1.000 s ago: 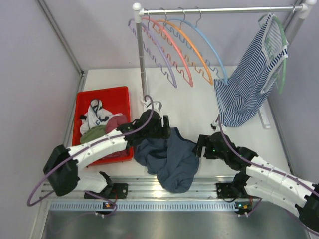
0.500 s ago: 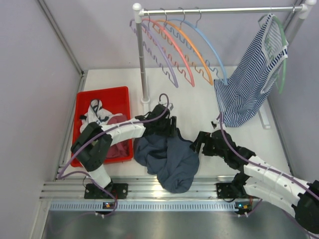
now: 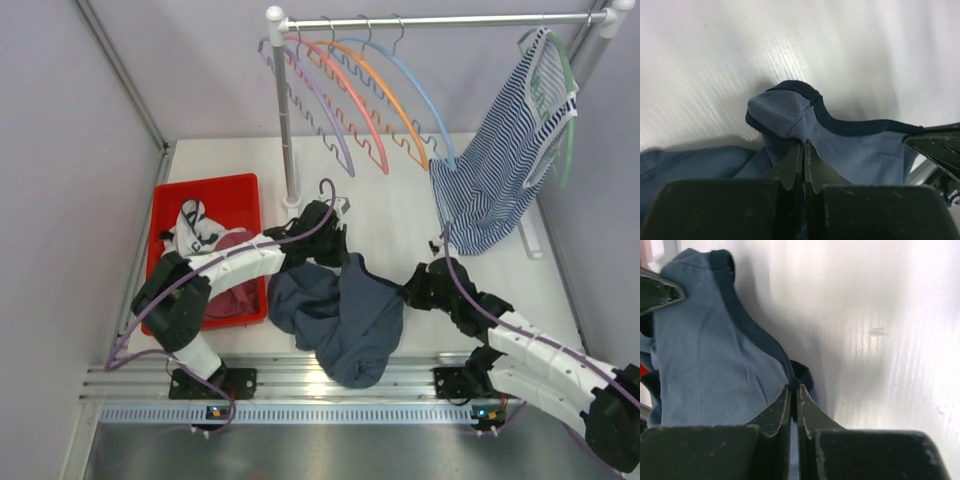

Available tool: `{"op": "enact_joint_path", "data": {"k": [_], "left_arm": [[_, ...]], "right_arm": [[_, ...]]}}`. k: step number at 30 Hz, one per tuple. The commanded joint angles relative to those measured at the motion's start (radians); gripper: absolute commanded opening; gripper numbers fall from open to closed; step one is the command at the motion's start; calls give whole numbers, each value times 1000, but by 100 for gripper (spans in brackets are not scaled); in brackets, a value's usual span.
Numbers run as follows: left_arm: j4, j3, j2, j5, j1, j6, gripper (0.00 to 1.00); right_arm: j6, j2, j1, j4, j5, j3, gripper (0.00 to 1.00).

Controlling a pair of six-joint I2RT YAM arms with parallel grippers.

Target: Place the tank top on the hanger

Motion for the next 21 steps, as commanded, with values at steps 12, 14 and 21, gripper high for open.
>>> {"op": "enact_joint_path", "data": {"k": [12, 14, 21], "left_arm": [[-193, 224, -512, 96, 3, 80, 0], [-221, 306, -520, 105, 3, 94, 0], [-290, 582, -442, 131, 3, 121, 0]], "right_arm": [[-238, -259, -23, -448, 228, 562, 0], [-261, -241, -23, -464, 236, 621, 0], [-419, -101, -23, -510, 316, 938, 0]]}}
